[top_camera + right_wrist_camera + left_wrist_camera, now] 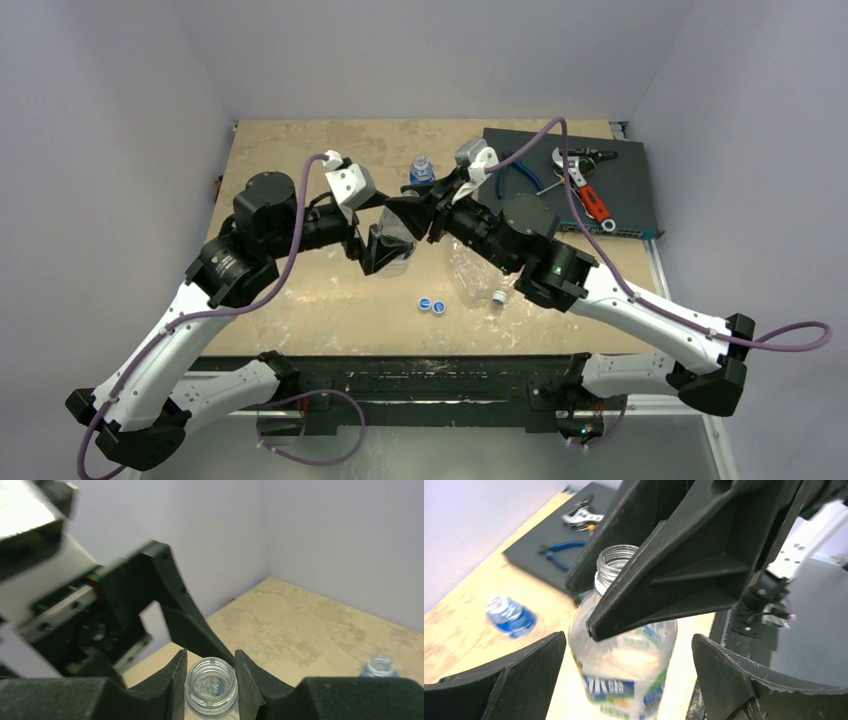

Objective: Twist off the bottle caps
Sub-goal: Place the plastic bottle at the center of the board, then pick up the plastic bottle at the center of the board.

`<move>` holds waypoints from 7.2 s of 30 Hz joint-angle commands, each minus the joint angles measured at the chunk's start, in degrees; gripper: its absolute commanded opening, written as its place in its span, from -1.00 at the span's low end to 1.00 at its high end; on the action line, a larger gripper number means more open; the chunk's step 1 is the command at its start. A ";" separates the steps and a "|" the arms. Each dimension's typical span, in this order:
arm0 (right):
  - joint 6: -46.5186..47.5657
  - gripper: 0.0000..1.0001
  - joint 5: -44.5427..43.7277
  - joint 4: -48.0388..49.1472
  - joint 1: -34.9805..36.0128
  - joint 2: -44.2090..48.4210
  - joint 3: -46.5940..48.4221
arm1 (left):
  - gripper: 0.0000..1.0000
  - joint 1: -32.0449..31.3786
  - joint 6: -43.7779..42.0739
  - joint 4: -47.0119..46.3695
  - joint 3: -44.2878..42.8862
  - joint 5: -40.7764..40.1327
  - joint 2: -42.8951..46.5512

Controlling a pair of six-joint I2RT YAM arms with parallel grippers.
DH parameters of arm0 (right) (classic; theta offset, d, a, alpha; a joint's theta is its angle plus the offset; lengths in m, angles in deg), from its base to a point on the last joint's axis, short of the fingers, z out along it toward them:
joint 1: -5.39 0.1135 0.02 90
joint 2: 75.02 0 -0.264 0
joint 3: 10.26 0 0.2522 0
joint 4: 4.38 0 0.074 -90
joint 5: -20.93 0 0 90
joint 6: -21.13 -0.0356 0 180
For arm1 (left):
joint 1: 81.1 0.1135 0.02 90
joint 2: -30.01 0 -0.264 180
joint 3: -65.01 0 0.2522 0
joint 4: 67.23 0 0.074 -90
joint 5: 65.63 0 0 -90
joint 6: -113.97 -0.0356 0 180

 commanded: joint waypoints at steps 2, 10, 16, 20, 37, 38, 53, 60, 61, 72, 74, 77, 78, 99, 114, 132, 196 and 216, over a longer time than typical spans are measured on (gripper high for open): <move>7.99 -1.00 -7.64 -1.35 -3.56 -3.68 2.53 | 0.98 1.20 -5.54 11.54 -8.40 -17.49 -0.99; 6.53 -1.00 -4.72 9.29 -10.72 -13.24 -1.74 | 1.00 2.16 -5.11 12.91 -9.00 -24.14 -1.10; 6.57 -1.00 -6.33 18.16 -11.29 -25.05 0.19 | 1.00 2.14 -5.17 13.14 -8.10 -18.86 -1.74; 7.29 -1.00 -8.62 23.30 -11.29 -30.98 2.47 | 1.00 2.18 -5.27 13.47 -8.85 -17.67 -2.15; 12.56 -1.00 -16.12 29.47 -11.68 -43.35 6.17 | 1.00 2.21 -2.72 13.33 -9.95 -13.81 -1.97; 12.55 -1.00 -16.17 29.70 -11.65 -43.19 5.63 | 1.00 2.20 -2.65 13.29 -10.00 -13.73 -1.94; 12.18 -0.78 -14.62 28.91 -11.64 -41.12 2.01 | 1.00 2.18 -1.84 13.34 -10.69 -12.32 -0.97; 10.80 -0.27 -14.49 28.00 -11.66 -40.25 1.24 | 1.00 2.19 -1.92 13.29 -10.84 -12.26 -0.87; 10.50 -0.18 -13.91 27.54 -11.70 -40.20 1.36 | 1.00 2.18 -1.91 13.24 -10.83 -12.31 -0.87; 8.86 0.04 -12.46 25.74 -11.73 -39.43 1.23 | 1.00 2.22 -1.28 12.01 -11.31 -11.76 -0.51; 9.07 0.05 -12.52 25.47 -11.73 -39.21 1.39 | 1.00 2.18 -1.15 11.95 -11.45 -11.55 -0.60; 9.30 0.13 -12.17 24.50 -11.73 -38.31 2.32 | 1.00 2.21 -1.14 11.95 -11.56 -11.57 -0.69; 9.38 0.17 -11.88 23.84 -11.73 -37.88 2.80 | 1.00 2.21 -1.18 11.96 -11.53 -11.60 -0.70; -10.94 0.98 -15.38 -18.98 -14.81 -12.30 -5.59 | 1.00 2.17 -2.07 12.94 -15.35 -15.58 -3.77; -11.89 0.98 -9.43 -23.28 -21.78 -23.60 -10.74 | 1.00 2.17 -3.05 12.36 -15.26 -13.53 -3.45; -11.90 0.98 -11.16 -19.99 -21.82 -33.57 -11.35 | 1.00 2.15 -2.98 11.64 -13.91 -11.74 -3.85; -18.78 -0.18 12.29 48.93 -1.51 0.44 -15.04 | 1.00 3.67 24.33 -10.82 -4.72 23.59 -3.27; -10.89 0.73 8.41 26.34 -0.11 4.82 -7.87 | -0.24 3.81 9.00 -1.25 -5.71 22.72 -0.93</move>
